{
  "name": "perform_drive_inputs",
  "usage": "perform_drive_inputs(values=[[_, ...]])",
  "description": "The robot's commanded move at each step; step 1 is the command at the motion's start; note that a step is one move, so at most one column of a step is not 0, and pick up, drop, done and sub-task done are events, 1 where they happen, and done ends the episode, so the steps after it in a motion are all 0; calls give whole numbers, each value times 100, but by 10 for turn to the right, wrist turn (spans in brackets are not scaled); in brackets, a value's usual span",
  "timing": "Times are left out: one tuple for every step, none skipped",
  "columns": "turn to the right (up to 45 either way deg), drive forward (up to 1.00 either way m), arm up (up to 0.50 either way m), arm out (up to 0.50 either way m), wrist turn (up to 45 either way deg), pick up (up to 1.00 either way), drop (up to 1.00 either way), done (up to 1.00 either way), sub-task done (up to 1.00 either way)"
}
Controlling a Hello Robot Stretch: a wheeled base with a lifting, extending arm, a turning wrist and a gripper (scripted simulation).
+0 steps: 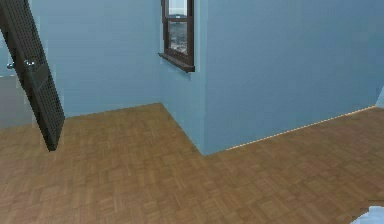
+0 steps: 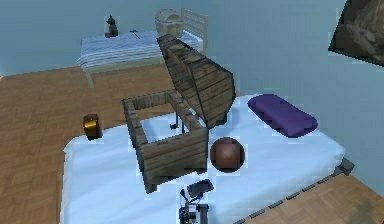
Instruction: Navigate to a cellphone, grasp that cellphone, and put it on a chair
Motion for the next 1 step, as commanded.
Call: perform_drive_inputs(values=[[0, 0, 50, 0, 0, 0, 0, 0, 0]])
